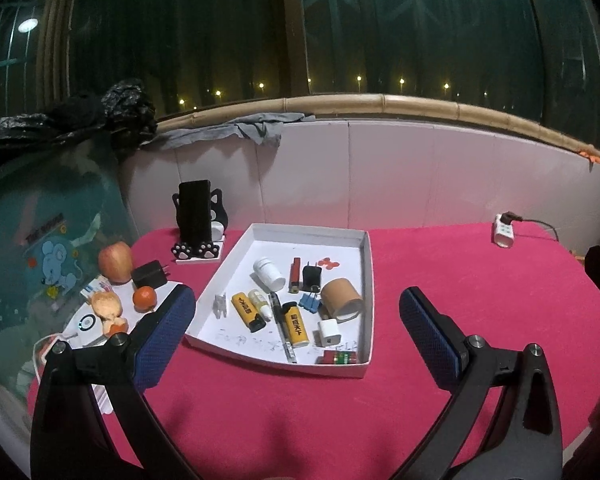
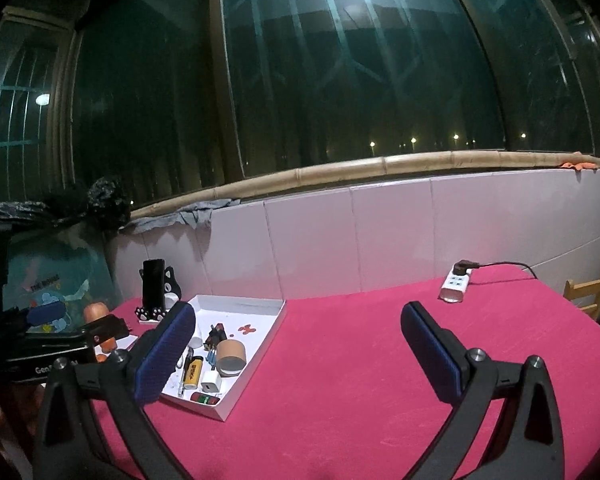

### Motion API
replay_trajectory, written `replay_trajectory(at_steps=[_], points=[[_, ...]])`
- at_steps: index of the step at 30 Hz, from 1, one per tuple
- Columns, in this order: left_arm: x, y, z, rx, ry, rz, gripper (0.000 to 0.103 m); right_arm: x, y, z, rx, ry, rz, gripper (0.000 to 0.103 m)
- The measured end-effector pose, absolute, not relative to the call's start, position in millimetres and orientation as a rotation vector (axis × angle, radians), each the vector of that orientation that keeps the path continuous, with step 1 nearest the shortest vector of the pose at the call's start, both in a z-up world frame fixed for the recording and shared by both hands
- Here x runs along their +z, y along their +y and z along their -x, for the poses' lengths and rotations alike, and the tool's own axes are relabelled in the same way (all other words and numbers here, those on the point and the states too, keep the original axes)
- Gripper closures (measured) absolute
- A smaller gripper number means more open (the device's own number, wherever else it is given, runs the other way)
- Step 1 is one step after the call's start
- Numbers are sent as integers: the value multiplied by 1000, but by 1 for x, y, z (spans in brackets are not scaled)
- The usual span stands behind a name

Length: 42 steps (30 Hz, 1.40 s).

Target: Organize rigid objects

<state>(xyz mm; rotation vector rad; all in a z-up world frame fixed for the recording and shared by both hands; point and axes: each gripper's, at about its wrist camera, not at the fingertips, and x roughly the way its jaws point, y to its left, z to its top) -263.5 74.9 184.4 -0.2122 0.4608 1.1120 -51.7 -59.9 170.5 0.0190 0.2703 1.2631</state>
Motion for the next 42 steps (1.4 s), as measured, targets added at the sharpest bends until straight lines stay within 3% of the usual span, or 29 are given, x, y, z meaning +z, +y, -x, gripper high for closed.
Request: replay_trajectory(at_steps=[42], points=[[195,43,283,1122,445,258,0,180,-105,42,1237,248,-56,0]])
